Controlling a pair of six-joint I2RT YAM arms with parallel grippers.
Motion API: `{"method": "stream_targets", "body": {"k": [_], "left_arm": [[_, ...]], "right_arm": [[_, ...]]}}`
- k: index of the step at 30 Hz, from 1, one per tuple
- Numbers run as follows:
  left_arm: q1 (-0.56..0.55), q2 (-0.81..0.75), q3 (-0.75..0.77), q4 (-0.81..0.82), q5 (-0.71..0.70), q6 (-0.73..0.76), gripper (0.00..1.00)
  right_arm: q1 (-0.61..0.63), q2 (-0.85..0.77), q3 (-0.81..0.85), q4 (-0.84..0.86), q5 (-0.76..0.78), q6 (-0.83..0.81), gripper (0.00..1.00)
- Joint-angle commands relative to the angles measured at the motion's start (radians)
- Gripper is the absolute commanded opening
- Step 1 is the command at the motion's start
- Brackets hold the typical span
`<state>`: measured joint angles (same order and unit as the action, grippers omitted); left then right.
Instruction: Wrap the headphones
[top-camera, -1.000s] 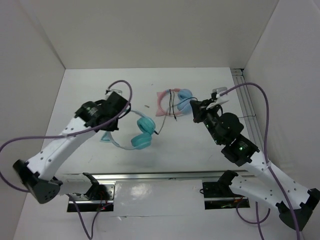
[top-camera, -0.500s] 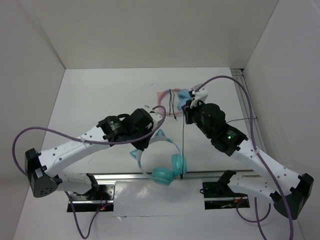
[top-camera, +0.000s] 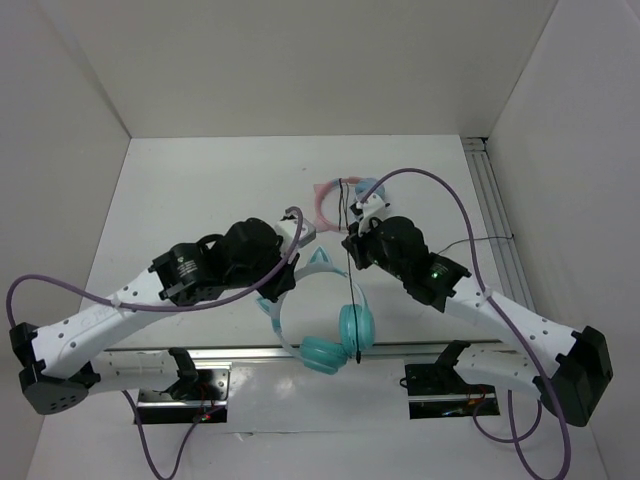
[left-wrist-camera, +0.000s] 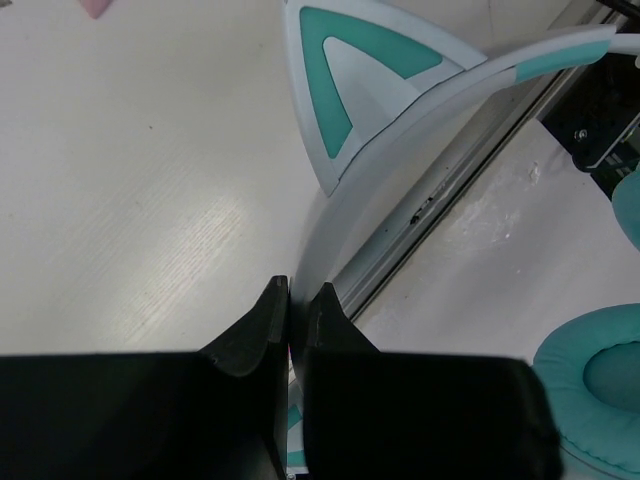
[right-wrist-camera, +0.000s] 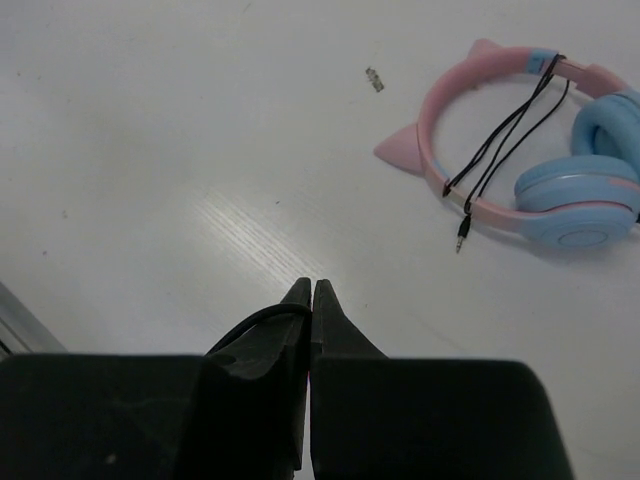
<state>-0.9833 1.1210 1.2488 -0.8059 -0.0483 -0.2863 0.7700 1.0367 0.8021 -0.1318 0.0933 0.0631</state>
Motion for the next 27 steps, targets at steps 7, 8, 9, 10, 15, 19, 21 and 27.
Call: {"method": "stream_targets", "body": {"k": [7, 8, 9, 10, 15, 19, 21, 27], "left_arm": [[-0.015, -0.196, 0.074, 0.14, -0.134, -0.102, 0.0], [-0.015, -0.21, 0.087, 0.149, -0.151, -0.132, 0.0], [-0.015, -0.225, 0.099, 0.149, -0.166, -0.146, 0.0], [-0.015, -0.252, 0.1, 0.149, -0.191, -0.16, 0.0], [-0.015, -0.302, 0.118, 0.168, -0.242, -0.23, 0.0], [-0.015, -0.311, 0.127, 0.168, -0.369, -0.315, 0.0], [-0.015, -0.311, 0.127, 0.148, -0.496, -0.39, 0.0], [-0.015, -0.178, 0.242, 0.03, -0.758, -0.536, 0.0]], "right_arm": [[-0.001, -0.012, -0.188, 0.398, -0.338, 0.026, 0.0], [-0.001, -0.012, -0.216, 0.455, -0.38, 0.047, 0.02], [-0.001, -0.012, -0.24, 0.512, -0.447, 0.061, 0.06], [-0.001, 0.014, -0.276, 0.564, -0.473, 0.073, 0.09], [-0.001, 0.225, -0.296, 0.881, -0.584, 0.162, 0.17], [-0.001, 0.439, -0.307, 1.124, -0.638, 0.251, 0.18], [0.008, 0.532, -0.329, 1.255, -0.647, 0.305, 0.18], [0.104, 0.66, -0.342, 1.337, -0.567, 0.314, 0.02]]}}
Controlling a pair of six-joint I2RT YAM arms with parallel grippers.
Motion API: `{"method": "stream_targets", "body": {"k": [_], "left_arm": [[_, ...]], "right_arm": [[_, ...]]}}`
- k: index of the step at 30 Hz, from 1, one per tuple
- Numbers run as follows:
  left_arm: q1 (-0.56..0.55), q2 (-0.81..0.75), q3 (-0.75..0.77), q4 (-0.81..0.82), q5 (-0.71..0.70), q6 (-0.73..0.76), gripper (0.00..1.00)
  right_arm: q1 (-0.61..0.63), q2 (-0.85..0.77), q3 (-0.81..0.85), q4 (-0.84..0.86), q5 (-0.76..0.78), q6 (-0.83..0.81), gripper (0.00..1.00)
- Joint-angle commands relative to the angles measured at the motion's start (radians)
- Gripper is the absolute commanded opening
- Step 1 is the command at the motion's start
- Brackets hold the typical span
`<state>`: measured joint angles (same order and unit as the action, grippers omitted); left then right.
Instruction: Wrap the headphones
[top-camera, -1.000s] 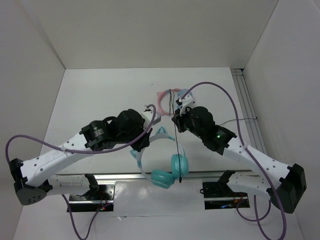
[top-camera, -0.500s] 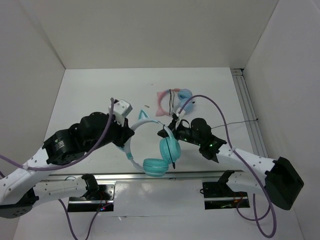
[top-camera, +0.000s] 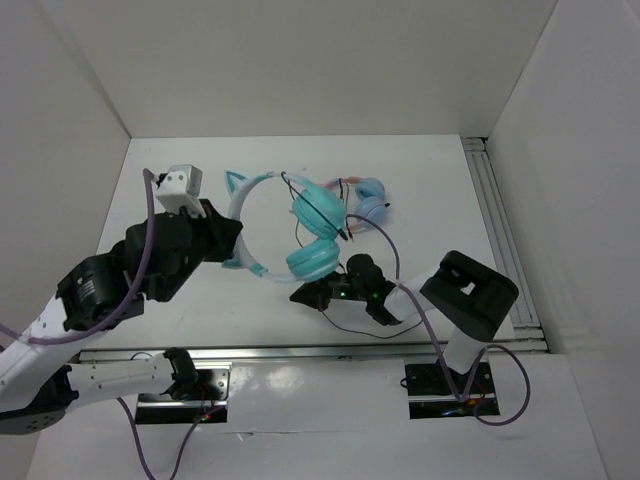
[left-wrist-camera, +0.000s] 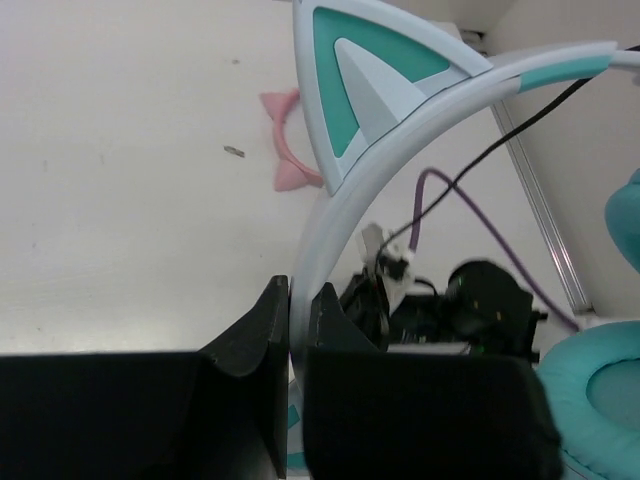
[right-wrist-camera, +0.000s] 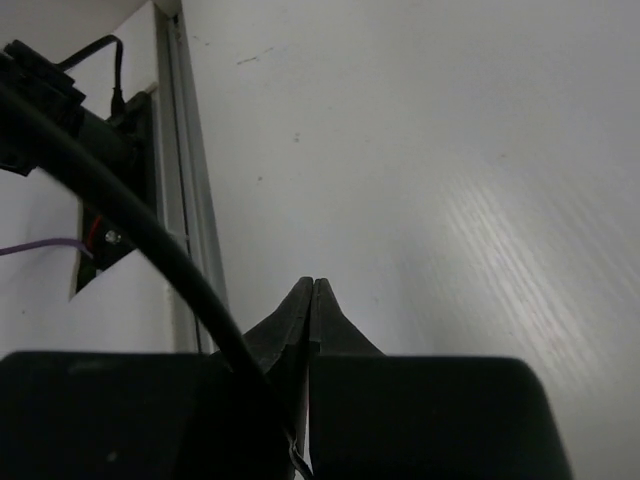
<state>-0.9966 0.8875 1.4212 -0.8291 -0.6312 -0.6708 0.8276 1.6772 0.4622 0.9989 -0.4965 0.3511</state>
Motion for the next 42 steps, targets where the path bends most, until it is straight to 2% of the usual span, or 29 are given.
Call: {"method": "stream_targets", "body": {"k": [1, 3, 7, 12, 14, 16, 20, 22, 24, 26, 28, 29, 30, 32, 34, 39, 42], "left_arm": [[0.007, 0.08, 0.08, 0.053, -0.189, -0.151, 0.0], [0.016, 0.151, 0.108, 0.053, -0.231, -0.161, 0.0], [0.157, 0.283, 0.197, -0.028, -0.243, -0.213, 0.0], [0.311, 0.404, 0.205, -0.028, -0.22, -0.173, 0.0], [0.375, 0.459, 0.152, -0.028, -0.22, -0.183, 0.0], [0.384, 0.49, 0.151, -0.028, -0.22, -0.217, 0.0], [0.375, 0.583, 0.15, -0.123, -0.252, -0.3, 0.0], [0.336, 0.628, 0.176, -0.195, -0.326, -0.314, 0.0], [0.317, 0.72, 0.232, -0.255, -0.357, -0.285, 0.0], [0.306, 0.796, 0.307, -0.408, -0.357, -0.286, 0.0], [0.265, 0.879, 0.318, -0.526, -0.357, -0.311, 0.0], [0.245, 0.893, 0.279, -0.538, -0.357, -0.311, 0.0], [0.224, 0.893, 0.245, -0.538, -0.357, -0.311, 0.0], [0.167, 0.893, 0.167, -0.521, -0.329, -0.276, 0.0], [0.133, 0.866, 0.118, -0.49, -0.271, -0.267, 0.0], [0.099, 0.653, -0.112, -0.227, -0.021, -0.067, 0.0], [0.099, 0.55, -0.188, -0.191, 0.036, -0.006, 0.0]], "right_arm": [[0.074, 0.019, -0.002, 0.207, 0.036, 0.026, 0.0], [0.099, 0.032, -0.002, 0.187, 0.085, 0.017, 0.0], [0.203, -0.019, -0.026, 0.113, 0.247, 0.008, 0.0], [0.352, -0.238, -0.074, -0.064, 0.516, -0.024, 0.0], [0.436, -0.349, -0.029, -0.219, 0.577, -0.073, 0.0], [0.461, -0.37, -0.01, -0.301, 0.587, -0.089, 0.0], [0.472, -0.435, 0.084, -0.445, 0.512, -0.142, 0.0], [0.481, -0.471, 0.131, -0.54, 0.532, -0.179, 0.0], [0.49, -0.517, 0.192, -0.671, 0.587, -0.245, 0.0], [0.502, -0.543, 0.248, -0.779, 0.682, -0.3, 0.0], [0.502, -0.568, 0.343, -0.961, 0.778, -0.38, 0.0], [0.511, -0.568, 0.374, -1.021, 0.909, -0.399, 0.0], [0.512, -0.568, 0.43, -1.136, 0.981, -0.409, 0.0], [0.512, -0.577, 0.466, -1.216, 1.137, -0.409, 0.0], [0.512, -0.616, 0.481, -1.282, 1.193, -0.409, 0.0], [0.521, -0.729, 0.46, -1.301, 1.273, -0.409, 0.0], [0.521, -0.761, 0.451, -1.264, 1.329, -0.42, 0.0]]}}
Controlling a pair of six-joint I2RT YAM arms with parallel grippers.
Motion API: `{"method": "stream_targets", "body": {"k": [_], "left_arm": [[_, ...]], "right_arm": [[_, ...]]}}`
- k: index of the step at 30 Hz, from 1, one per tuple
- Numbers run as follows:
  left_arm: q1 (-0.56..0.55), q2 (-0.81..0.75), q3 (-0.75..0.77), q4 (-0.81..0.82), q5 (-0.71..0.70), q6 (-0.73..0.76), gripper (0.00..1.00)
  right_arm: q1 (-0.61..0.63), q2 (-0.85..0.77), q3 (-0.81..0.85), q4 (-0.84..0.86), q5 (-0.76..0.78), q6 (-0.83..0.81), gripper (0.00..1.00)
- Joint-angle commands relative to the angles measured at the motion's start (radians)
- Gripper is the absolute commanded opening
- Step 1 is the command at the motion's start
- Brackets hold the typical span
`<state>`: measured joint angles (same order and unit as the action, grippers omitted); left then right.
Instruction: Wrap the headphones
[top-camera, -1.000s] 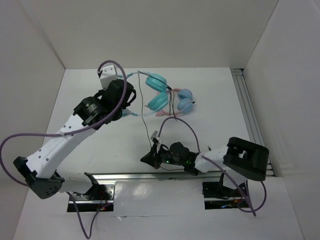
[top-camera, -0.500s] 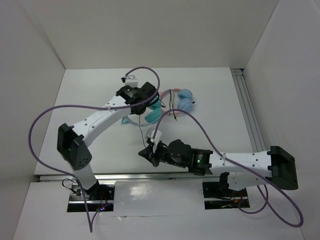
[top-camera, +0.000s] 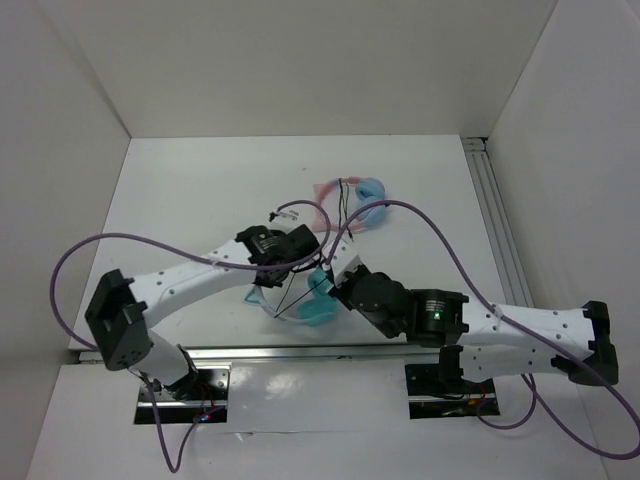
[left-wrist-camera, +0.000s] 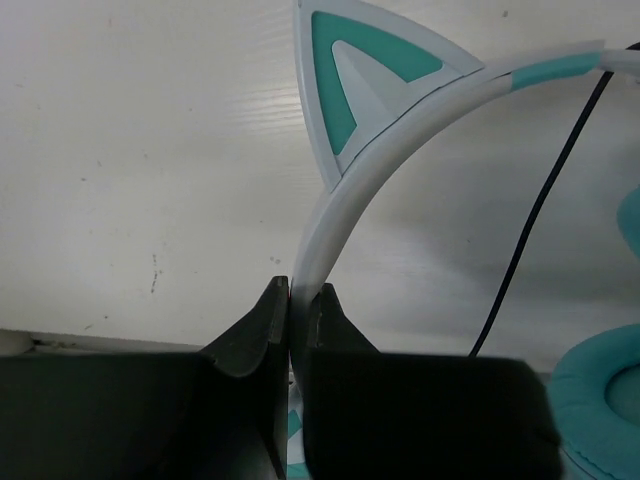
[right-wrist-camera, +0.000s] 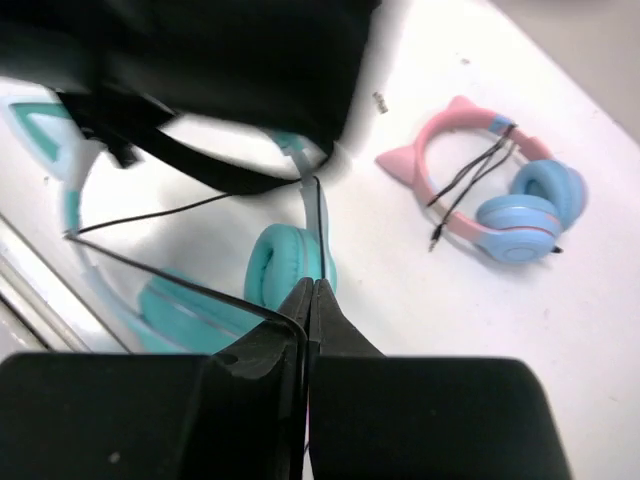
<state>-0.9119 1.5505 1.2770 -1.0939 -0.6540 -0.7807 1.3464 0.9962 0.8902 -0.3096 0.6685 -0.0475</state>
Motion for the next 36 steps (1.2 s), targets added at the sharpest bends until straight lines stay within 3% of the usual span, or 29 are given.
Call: {"method": "stream_targets", "body": {"k": [1, 7, 10, 15, 16, 18, 21, 25, 32, 36], "left_arm": [[0.015, -0.13, -0.057, 0.074, 0.071, 0.113, 0.0], [-0.05, -0.245, -0.122, 0.104, 0.157, 0.186, 0.0], [-0.074, -0.293, -0.11, 0.06, 0.157, 0.172, 0.0], [-0.142, -0.358, -0.071, -0.033, 0.132, 0.098, 0.0], [-0.142, -0.372, -0.059, -0.044, 0.132, 0.089, 0.0], [-0.142, -0.397, -0.048, -0.044, 0.132, 0.089, 0.0], [-0.151, -0.441, -0.039, -0.054, 0.181, 0.135, 0.0], [-0.151, -0.452, -0.005, -0.044, 0.227, 0.175, 0.0], [-0.151, -0.452, 0.089, -0.044, 0.237, 0.175, 0.0], [-0.151, -0.443, 0.186, -0.104, 0.191, 0.129, 0.0]], "right_arm": [[0.002, -0.093, 0.023, 0.072, 0.178, -0.035, 0.0], [-0.03, -0.093, -0.023, 0.234, 0.312, -0.159, 0.0], [-0.145, -0.081, -0.033, 0.34, 0.274, -0.227, 0.02], [-0.563, 0.011, 0.061, 0.279, -0.148, -0.115, 0.02], [-0.617, 0.048, 0.075, 0.27, -0.299, -0.097, 0.02], [-0.723, 0.073, 0.084, 0.288, -0.427, -0.072, 0.07], [-0.766, 0.117, 0.072, 0.343, -0.613, -0.072, 0.13], [-0.767, 0.185, 0.072, 0.395, -0.797, -0.081, 0.13], [-0.736, 0.265, 0.021, 0.503, -0.874, -0.046, 0.14], [-0.736, 0.33, -0.083, 0.667, -0.952, 0.024, 0.13]]}}
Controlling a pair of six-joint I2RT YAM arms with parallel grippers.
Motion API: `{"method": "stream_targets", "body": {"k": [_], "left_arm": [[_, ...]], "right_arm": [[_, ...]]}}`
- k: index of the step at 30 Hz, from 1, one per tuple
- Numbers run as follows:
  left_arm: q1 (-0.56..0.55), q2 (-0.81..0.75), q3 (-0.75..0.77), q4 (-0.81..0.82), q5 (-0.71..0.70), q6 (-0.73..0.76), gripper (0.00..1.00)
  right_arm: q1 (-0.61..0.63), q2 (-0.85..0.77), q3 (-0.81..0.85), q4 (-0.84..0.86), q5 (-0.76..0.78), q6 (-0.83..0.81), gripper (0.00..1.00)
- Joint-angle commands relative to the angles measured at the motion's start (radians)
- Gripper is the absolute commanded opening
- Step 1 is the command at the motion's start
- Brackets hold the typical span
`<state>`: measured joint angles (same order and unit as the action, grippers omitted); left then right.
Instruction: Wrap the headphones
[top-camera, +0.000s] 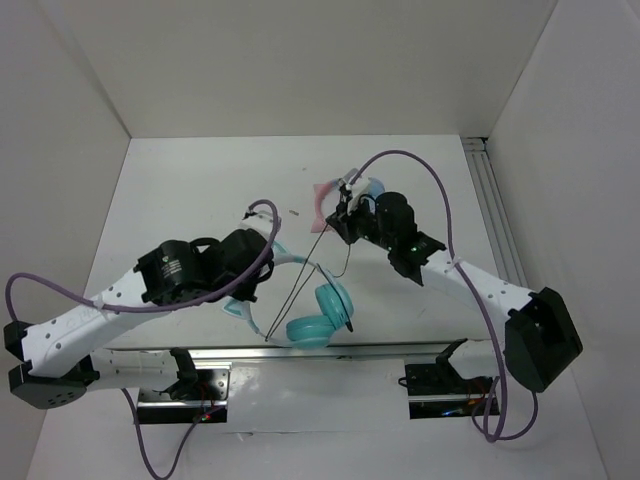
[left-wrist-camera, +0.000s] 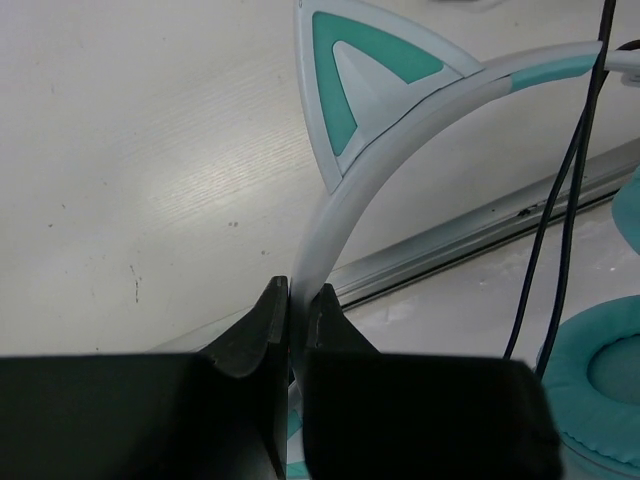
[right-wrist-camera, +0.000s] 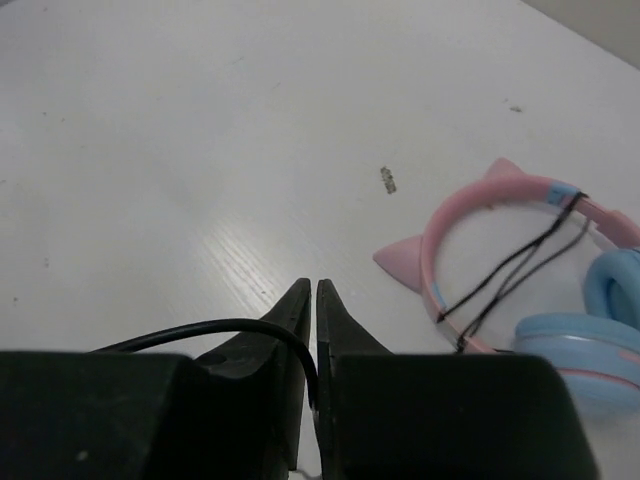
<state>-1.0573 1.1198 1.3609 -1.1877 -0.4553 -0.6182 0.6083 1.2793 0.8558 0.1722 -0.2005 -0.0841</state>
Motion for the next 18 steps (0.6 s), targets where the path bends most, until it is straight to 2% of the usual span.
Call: {"method": "stream_targets", "body": {"k": [1, 3, 7, 8, 11, 12, 18], "left_arm": [[-0.006, -0.012, 0.122, -0.019, -0.017, -0.034, 0.0], [-0.006, -0.012, 0.18, -0.02, -0.028, -0.057, 0.0], [-0.006, -0.012, 0.266, -0.007, -0.028, -0.081, 0.0], [-0.006, -0.012, 0.277, 0.005, -0.028, -0.081, 0.0], [-0.006, 0.0, 0.319, 0.005, -0.028, -0.092, 0.0], [-0.006, 0.014, 0.331, 0.005, -0.028, -0.092, 0.0], [-0.006, 0.025, 0.331, -0.004, -0.06, -0.127, 0.0]], "right_arm": [[0.002, 0.069, -0.09, 0.279, -0.103, 0.096, 0.13], [0.002, 0.123, -0.119, 0.367, -0.175, 0.13, 0.2], [0.002, 0.346, -0.167, 0.611, -0.315, 0.257, 0.23], [0.002, 0.391, -0.167, 0.729, -0.342, 0.318, 0.24], [0.013, 0.567, -0.138, 0.88, -0.424, 0.404, 0.28], [0.013, 0.637, -0.127, 0.903, -0.442, 0.421, 0.29], [0.031, 0.761, -0.112, 1.035, -0.465, 0.491, 0.3]]}}
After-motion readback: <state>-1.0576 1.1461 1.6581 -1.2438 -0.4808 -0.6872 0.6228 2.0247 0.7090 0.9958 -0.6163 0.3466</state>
